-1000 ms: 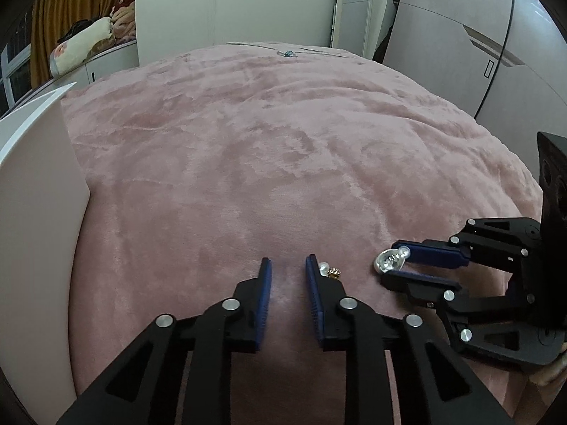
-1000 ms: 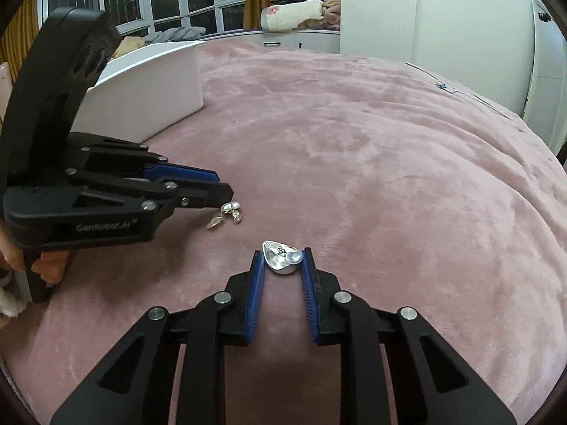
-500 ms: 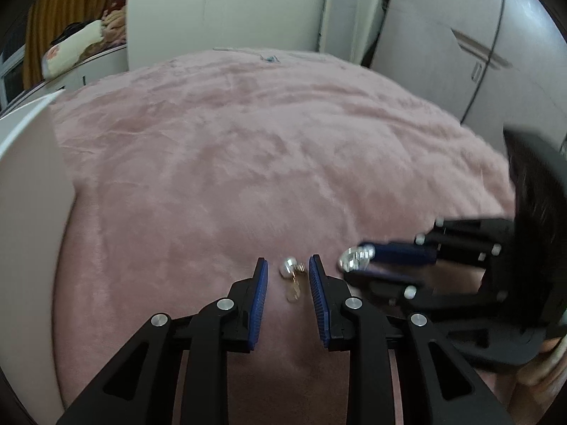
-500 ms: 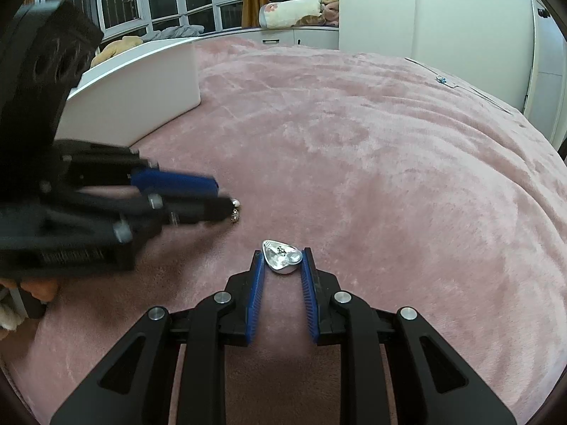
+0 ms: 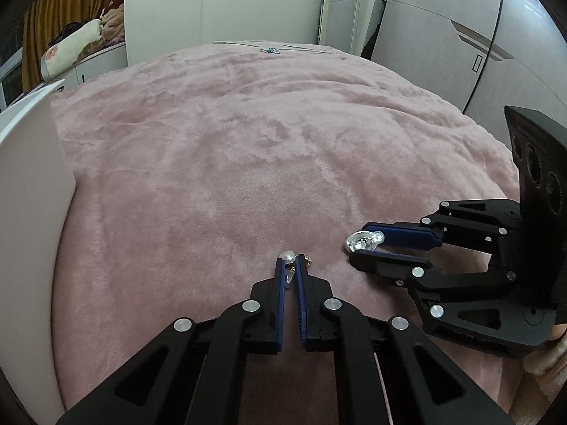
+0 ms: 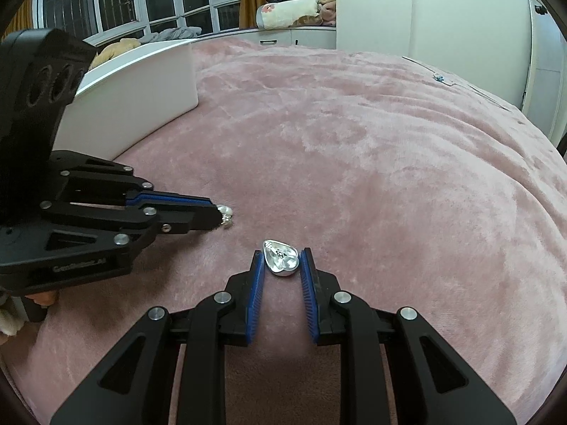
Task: Organize jewelry
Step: 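Carry both held earrings over the white box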
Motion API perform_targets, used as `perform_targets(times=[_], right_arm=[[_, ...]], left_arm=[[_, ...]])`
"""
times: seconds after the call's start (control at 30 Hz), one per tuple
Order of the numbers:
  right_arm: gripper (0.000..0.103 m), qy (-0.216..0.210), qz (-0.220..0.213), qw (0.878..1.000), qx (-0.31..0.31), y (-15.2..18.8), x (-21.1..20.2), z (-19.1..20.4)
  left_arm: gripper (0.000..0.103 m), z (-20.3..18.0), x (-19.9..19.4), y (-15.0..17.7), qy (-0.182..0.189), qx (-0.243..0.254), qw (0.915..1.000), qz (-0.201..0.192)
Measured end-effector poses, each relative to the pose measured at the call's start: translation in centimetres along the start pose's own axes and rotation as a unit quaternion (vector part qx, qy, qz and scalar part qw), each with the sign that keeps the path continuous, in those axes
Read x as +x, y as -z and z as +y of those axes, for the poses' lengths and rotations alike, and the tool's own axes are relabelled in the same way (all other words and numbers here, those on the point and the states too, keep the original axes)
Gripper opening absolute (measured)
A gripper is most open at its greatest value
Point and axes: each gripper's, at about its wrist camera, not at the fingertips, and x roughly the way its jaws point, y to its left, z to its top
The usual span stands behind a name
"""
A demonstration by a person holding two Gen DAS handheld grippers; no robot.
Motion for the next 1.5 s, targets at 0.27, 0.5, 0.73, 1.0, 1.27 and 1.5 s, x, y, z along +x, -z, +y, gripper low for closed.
perform_targets(times=[0.27,0.5,0.73,1.0,1.27,1.5], right_arm=[[0.019,0.015,-0.035,0.999,0.007,-1.6,-3.6,0.0],[0.019,0.025,-0.080,0.996,-0.005,-4.5,-8.2,1.1],[0.019,0.028,-0.120,0.992,-0.038,-7.7,-12.1,3.9],[0.047,0.033,-0.082,0.996,0.005,-6.9,-10.0,2.7],[0.045,0.036,-0.012,0.999,0.026,-3.1,-4.4,1.3],[0.029,0.028,0.027,0.999,0.021,-1.6,-0.1,0.9]], left_arm=[[0.010,-0.5,-4.0,-0.1,-0.010,0.001,0.9998,-0.017],[0.010,-1.6,-9.3,-0.8,-0.011,0.008,0.9984,-0.055],[0.010,-1.9,-15.4,-1.5,-0.021,0.005,0.9948,-0.099],[0.010,-0.5,-19.2,-0.9,-0.046,0.000,0.9925,-0.114],[0.010,-0.8,-17.1,-1.1,-0.041,-0.008,0.9937,-0.104],[0.010,-1.3,-12.6,-0.9,-0.033,-0.012,0.9967,-0.073]])
